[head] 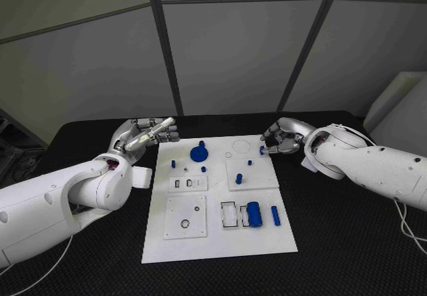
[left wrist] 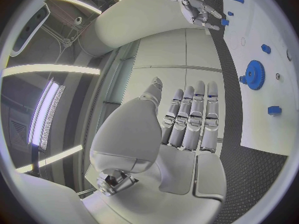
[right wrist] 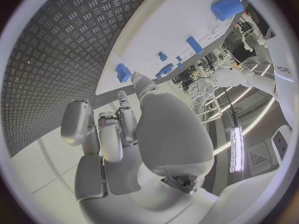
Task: Assemble the parts on the task board
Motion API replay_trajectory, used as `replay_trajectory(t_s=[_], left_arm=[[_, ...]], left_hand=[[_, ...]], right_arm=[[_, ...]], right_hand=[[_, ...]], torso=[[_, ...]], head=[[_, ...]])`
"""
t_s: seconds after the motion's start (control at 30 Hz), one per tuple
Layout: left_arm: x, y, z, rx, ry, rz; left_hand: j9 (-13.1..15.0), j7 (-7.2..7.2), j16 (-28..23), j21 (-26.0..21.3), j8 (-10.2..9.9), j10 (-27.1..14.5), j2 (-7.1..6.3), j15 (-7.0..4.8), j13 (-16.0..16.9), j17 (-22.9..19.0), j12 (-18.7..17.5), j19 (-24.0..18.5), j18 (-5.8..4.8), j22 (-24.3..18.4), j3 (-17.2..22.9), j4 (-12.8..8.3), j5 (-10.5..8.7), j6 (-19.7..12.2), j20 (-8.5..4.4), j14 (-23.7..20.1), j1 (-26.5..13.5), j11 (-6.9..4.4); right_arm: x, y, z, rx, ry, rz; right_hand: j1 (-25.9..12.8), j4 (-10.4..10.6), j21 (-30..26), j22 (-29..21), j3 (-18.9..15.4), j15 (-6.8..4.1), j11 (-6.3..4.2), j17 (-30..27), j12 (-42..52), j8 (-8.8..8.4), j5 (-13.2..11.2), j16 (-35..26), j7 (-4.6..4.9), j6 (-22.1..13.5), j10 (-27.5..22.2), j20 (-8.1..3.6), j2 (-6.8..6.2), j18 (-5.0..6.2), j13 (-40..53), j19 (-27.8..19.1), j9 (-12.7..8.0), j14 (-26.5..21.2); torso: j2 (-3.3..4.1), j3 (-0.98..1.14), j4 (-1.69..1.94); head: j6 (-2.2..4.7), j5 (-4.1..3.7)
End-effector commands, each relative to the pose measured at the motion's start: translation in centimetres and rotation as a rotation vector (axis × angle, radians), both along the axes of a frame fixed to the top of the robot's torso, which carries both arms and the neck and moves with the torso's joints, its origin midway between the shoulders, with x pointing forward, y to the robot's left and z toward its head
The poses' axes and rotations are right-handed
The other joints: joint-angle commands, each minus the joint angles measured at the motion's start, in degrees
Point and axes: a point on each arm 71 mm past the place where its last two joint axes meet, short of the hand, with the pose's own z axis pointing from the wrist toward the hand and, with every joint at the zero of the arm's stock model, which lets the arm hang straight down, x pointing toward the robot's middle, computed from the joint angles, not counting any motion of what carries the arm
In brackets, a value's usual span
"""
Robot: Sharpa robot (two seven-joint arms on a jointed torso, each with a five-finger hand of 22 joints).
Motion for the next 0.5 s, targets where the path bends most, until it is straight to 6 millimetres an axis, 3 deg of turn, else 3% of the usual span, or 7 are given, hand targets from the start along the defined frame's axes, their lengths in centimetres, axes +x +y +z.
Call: replay_trajectory(t_s=[0.03,0.5], left_arm=[[0.0,-0.14,0.22,-0.002,-0.02,-0.013],[0.04,-0.15,0.19,-0.002,-0.019,-0.011]], left_hand=[[0.0,0.04,-0.2,0.1,-0.3,0.4,-0.49,-0.05,0.0,0.1,-0.2,-0.2,-0.06,-0.1,0.0,-0.3,-0.35,0.6,0.27,0.4,-0.1,-0.09],[0.0,0.05,-0.3,0.2,-0.4,0.4,-0.49,-0.06,0.0,0.1,-0.2,-0.2,-0.05,-0.1,-0.1,-0.3,-0.35,0.6,0.26,0.4,-0.3,-0.09]], right_arm=[[0.06,0.06,-0.13,-0.013,0.018,0.01],[0.28,0.38,-1.11,-0.023,0.05,0.01]], right_hand=[[0.5,-0.3,0.0,0.0,0.0,0.0,-0.19,15.1,-0.2,-0.27,-0.3,0.2,0.02,-0.3,-0.2,-0.15,-0.1,-0.21,2.0,0.2,0.0,5.9],[0.5,-0.4,0.1,0.1,0.1,0.06,-0.13,15.1,0.0,0.24,-0.3,0.2,0.08,1.0,0.1,-0.1,0.49,-0.23,2.2,0.2,0.2,5.9]], torso=[[0.0,0.0,-0.01],[0.0,0.03,-0.09]], head=[[0.0,-0.17],[-0.21,-0.04]])
